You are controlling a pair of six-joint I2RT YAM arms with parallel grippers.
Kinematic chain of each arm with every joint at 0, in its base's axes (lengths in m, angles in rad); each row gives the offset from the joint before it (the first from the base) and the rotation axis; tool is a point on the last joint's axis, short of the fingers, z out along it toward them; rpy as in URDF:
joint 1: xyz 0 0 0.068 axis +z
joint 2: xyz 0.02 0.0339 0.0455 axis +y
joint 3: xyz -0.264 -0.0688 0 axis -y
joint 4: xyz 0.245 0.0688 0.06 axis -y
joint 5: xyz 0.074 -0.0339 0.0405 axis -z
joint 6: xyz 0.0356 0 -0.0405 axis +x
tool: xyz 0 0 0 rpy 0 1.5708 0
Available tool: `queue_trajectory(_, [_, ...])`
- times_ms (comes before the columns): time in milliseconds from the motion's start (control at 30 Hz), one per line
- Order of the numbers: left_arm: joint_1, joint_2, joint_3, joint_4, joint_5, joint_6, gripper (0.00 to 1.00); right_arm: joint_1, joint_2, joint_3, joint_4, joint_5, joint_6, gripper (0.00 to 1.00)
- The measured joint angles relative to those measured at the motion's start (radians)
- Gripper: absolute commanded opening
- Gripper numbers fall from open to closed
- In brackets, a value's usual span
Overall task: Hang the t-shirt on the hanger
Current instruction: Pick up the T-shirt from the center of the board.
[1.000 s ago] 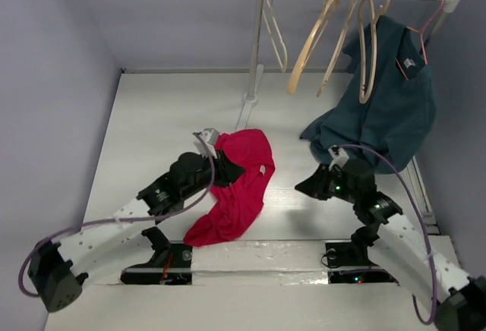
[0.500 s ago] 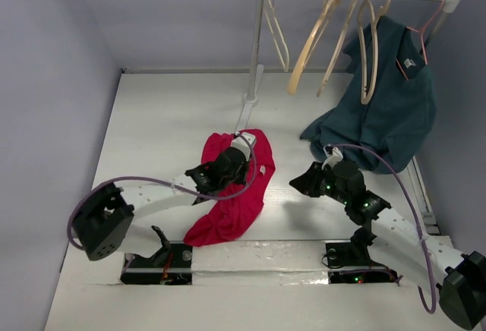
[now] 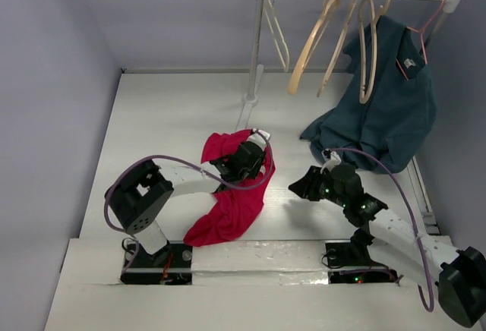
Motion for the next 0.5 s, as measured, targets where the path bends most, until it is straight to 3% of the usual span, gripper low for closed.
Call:
queue_trajectory(300, [0.0,0.114,0.045,0.008,-0.038,0.01,0.44,0.003,0.056,-0.002,0.032,-0.024,-0.003,0.4])
queue_trajectory(500, [-0.001,0.126,0.06,0.011,-0.063,0.006,0.4,0.019,0.091,-0.003,0.062,-0.028,-0.004,0.4])
